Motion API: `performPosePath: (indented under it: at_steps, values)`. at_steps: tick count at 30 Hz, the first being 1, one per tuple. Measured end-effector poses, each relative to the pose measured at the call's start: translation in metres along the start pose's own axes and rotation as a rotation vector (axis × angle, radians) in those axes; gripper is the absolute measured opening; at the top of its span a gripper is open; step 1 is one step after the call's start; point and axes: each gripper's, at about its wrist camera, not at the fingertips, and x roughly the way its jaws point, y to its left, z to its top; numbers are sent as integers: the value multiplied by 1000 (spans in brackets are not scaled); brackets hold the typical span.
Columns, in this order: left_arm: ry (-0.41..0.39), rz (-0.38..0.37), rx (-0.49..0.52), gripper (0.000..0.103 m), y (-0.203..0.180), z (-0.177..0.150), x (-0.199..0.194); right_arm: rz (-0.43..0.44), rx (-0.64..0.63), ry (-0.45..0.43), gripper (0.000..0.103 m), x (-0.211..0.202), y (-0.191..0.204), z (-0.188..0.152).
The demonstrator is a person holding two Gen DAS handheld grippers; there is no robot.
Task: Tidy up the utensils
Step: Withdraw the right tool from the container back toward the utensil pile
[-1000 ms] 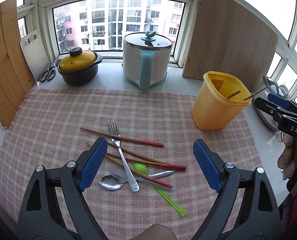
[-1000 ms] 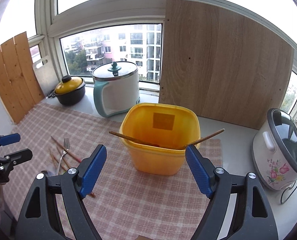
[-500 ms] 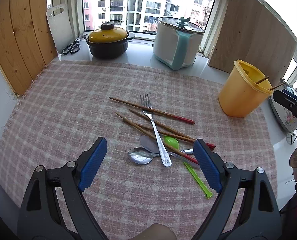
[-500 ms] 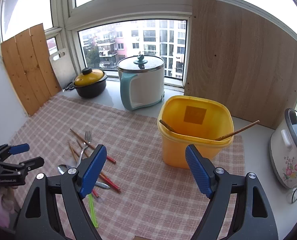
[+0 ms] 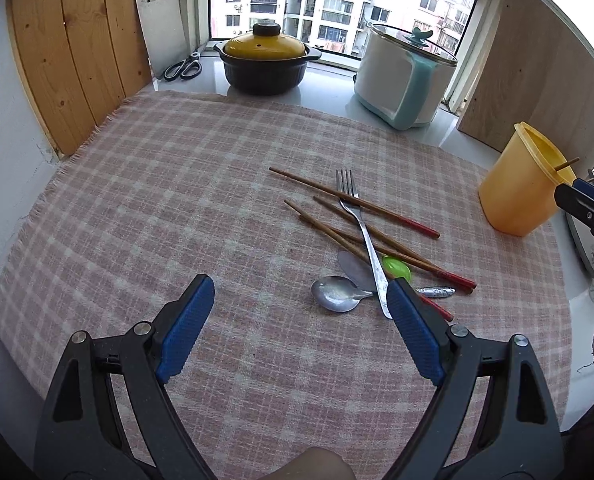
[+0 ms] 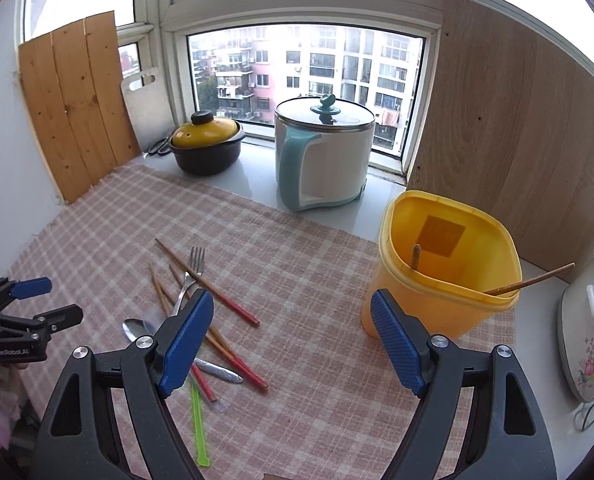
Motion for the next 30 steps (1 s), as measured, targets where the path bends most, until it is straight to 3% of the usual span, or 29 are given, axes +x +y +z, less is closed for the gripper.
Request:
performPosePath:
  at_steps: [7,12,19,24,30]
  values:
    - [-9,19,-21,90,14,-6,11,49,-62,32,81,20,7,-2]
    - [-4,-18,-17,90,15,-11,18,76,-107,70,81,38,11,-7]
    - [38,-85,-35,65,10,-16,27,135,-141,161,81,63,14,-12]
    - [69,-133,-65,54,11,-21,32,174,-163,230,81,78,17,-14]
    - [78,-170,-65,52,5,-17,36,208,-183,278,80,95,23,-5]
